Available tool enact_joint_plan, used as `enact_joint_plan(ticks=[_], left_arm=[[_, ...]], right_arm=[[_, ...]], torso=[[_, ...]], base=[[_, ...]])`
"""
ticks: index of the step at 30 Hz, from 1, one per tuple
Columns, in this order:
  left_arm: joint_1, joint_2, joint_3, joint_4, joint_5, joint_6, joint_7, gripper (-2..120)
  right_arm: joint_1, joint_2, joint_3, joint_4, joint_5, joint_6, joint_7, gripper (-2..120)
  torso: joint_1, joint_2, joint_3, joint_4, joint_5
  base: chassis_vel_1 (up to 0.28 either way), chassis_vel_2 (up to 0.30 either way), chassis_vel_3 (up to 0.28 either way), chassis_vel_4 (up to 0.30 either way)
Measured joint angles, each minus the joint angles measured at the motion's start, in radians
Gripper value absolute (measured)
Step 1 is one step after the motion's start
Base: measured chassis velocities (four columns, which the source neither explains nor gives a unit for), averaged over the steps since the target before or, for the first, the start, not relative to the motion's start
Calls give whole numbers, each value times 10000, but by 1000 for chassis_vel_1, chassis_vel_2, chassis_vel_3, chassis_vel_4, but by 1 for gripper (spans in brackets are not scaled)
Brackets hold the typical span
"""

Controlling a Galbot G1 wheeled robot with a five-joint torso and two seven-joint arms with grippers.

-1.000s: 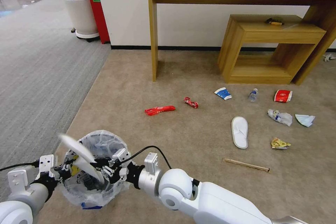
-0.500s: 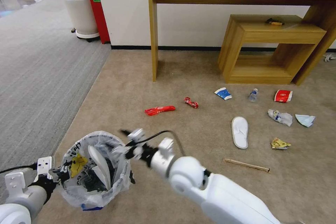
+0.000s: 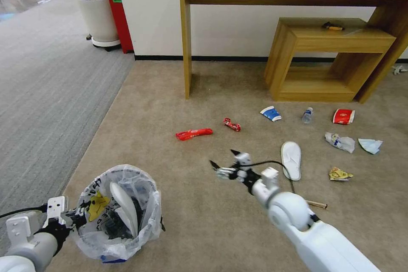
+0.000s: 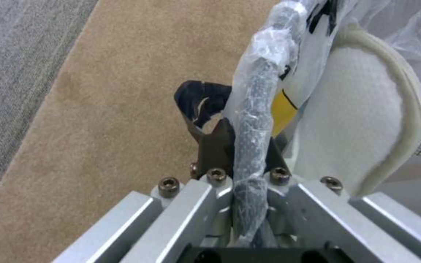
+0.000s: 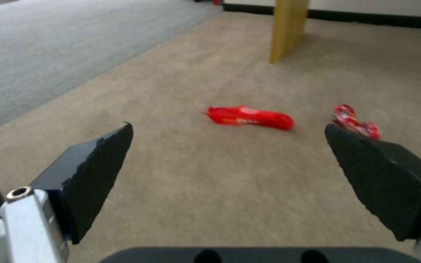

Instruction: Pick up the trash bin and place the garbage on the floor into it.

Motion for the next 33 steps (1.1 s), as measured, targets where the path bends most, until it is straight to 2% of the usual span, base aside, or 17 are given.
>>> enact_joint_plan(ticks=[10,20,33], left_arm=[[241,-81,-18,-93,86,0,152,0],[419,-196,-18,-195,43,0,156,0],[498,-279,-73,-143,41,-1,220,0]], right_arm=[[-723,155,905,280,-296,105,-197,100],[-788,205,1047,272,-343,108,-315,100],[-721,122,1080,234,-379,109,-381,100]], torso=[[0,0,0,3,-1],[1,0,1,3,-3],[1,0,0,1,-3]], base=[[0,0,0,0],[-32,-29,39,30],[-219,-223,224,204]])
